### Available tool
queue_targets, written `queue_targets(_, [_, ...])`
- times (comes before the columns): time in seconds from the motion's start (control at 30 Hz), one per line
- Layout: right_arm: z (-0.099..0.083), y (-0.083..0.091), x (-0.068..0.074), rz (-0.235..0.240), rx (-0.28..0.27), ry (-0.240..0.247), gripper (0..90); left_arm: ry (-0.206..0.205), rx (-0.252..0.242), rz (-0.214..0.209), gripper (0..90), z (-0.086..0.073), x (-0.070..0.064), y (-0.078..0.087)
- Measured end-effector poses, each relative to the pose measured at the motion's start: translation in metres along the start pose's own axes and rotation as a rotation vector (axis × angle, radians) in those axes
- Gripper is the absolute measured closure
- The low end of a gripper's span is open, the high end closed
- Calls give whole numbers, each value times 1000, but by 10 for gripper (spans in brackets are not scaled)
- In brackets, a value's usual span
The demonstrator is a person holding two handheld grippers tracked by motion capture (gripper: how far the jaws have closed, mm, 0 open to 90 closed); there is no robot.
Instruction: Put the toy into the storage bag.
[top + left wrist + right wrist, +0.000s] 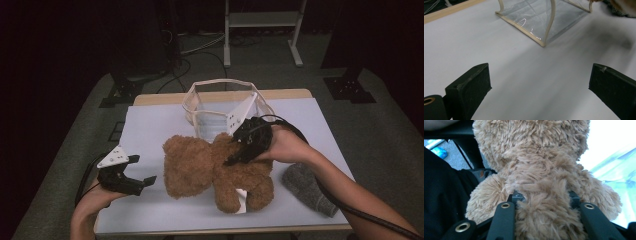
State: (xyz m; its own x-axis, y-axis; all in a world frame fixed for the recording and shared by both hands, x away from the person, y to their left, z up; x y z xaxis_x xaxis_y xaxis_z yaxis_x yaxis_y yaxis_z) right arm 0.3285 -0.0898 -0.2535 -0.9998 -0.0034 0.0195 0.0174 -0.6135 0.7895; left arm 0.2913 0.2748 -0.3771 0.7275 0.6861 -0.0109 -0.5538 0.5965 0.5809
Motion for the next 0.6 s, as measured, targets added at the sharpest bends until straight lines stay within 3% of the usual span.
queue_targets(0.6, [53, 53, -7, -52, -18, 25, 630, 6, 2, 3, 29, -3, 6, 1])
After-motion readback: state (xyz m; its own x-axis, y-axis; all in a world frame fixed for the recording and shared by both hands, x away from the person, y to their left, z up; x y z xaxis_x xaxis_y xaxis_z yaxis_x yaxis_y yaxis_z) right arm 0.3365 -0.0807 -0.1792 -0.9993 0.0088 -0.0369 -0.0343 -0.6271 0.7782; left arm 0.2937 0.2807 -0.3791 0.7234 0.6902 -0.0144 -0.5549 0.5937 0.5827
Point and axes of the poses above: each handheld gripper's, and its own axes: y roughly backward along the jaws, z roughly out of its top, x roughly to its left, the point moved 1 cm from there along -y, roughly forward along the jaws, and after that the axes turned 1 degree about z, right-handed, at the moved point
